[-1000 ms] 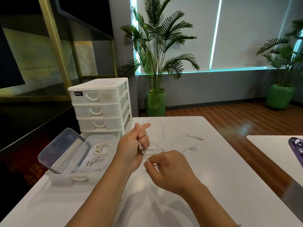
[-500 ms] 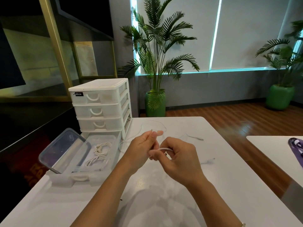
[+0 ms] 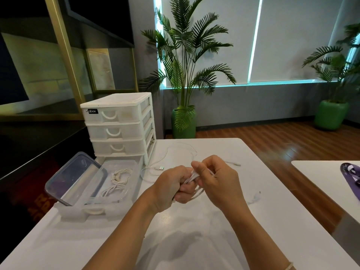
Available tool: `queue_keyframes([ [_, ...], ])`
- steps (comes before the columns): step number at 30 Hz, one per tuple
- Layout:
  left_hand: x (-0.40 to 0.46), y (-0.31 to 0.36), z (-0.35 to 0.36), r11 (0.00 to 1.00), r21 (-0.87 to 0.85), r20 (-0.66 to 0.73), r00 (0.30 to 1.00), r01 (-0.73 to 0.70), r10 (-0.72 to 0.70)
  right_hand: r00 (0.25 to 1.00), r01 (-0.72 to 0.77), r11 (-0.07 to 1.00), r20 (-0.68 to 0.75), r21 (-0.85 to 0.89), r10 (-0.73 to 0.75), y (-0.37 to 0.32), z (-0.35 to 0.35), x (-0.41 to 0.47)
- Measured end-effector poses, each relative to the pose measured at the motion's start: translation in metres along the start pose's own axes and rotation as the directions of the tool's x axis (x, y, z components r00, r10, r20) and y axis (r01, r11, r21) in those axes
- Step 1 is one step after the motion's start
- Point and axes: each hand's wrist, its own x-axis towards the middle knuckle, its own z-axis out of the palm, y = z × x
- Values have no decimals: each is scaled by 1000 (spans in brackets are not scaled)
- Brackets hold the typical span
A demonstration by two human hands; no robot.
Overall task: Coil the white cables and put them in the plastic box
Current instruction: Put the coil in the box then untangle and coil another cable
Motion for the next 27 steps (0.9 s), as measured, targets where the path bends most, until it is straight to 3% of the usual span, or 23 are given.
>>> queue_keyframes([
  [3, 0, -1, 1, 999, -43, -8, 1000, 16, -17, 995, -93, 995, 52, 41, 91, 0, 1, 1],
  [7, -2, 2, 13, 998, -59, -17, 1000, 17, -18, 996, -90, 996, 7, 17, 90, -1, -5, 2],
  [11, 5, 1, 27, 953, 299, -195, 981, 54, 5, 991, -107, 994, -82, -14, 106, 1, -9, 4],
  [16, 9, -4, 47, 859, 511, -411, 876, -9, 254, 973, -176, 983, -147, 41, 180, 1, -9, 5],
  [21, 5, -7, 52, 783, 611, -377, 827, -116, 417, 945, -291, 946, -115, 142, 308, 3, -7, 10],
  [27, 6, -5, 58, 775, 624, -443, 772, -99, 455, 918, -364, 916, -102, 166, 383, 4, -8, 12],
])
